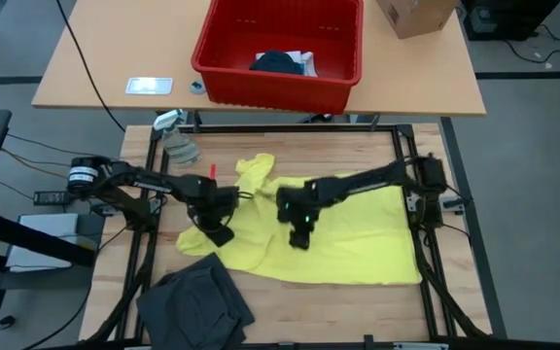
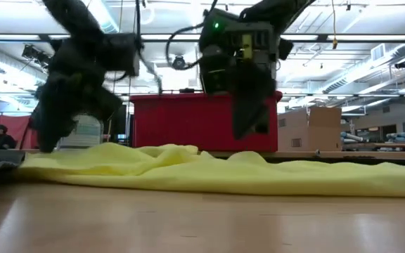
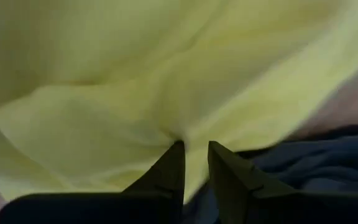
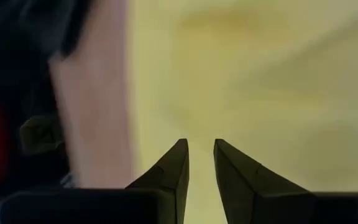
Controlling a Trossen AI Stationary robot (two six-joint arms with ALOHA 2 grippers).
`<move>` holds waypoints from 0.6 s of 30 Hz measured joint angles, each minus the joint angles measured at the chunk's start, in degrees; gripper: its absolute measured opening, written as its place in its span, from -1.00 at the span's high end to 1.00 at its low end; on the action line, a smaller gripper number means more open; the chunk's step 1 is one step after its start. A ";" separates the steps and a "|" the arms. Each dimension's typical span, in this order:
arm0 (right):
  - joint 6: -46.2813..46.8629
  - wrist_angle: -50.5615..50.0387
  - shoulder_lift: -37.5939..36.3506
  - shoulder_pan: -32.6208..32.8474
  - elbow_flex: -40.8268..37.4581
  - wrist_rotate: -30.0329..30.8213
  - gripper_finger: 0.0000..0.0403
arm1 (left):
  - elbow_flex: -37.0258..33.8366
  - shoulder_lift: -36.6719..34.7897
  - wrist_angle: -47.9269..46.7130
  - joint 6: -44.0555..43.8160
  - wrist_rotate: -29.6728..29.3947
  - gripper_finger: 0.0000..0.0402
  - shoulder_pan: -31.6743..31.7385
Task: Fold Laundry from Bin
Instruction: Fold the yellow shirt
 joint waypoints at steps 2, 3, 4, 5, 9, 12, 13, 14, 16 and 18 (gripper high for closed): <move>-0.01 -0.41 -3.13 -2.06 -0.02 3.24 0.58 | 2.87 -0.40 -0.78 -0.02 -1.52 0.62 0.29; -0.03 -0.18 -4.99 -3.17 -0.01 4.93 0.58 | 4.57 -0.45 -0.55 0.07 -2.72 0.62 0.85; -0.02 -0.02 -6.64 -4.30 0.05 6.19 0.58 | 6.14 -0.57 -0.57 0.36 -4.26 0.62 1.62; 0.09 0.03 -8.12 -5.50 0.05 7.64 0.58 | 7.92 -0.74 -1.04 0.92 -6.22 0.62 2.63; 2.30 0.06 -12.19 -10.18 -2.14 13.68 0.58 | 14.78 -0.84 -0.29 4.14 -17.60 0.60 8.06; 3.68 0.30 -14.40 -12.76 -3.65 14.52 0.58 | 17.76 -0.20 4.82 7.72 -21.78 0.48 13.63; 3.85 0.44 -15.06 -13.26 -4.06 14.50 0.58 | 17.92 0.06 6.93 8.93 -21.80 0.42 15.45; 3.94 0.53 -15.60 -13.67 -4.54 14.60 0.58 | 17.92 0.78 8.75 9.76 -21.73 0.35 16.95; 4.89 0.26 -16.64 -14.06 -5.55 15.65 0.58 | 17.92 2.82 12.52 11.53 -20.97 0.19 19.94; 6.07 0.45 -17.84 -14.49 -6.20 16.65 0.58 | 17.83 5.88 13.93 13.51 -19.85 0.04 21.93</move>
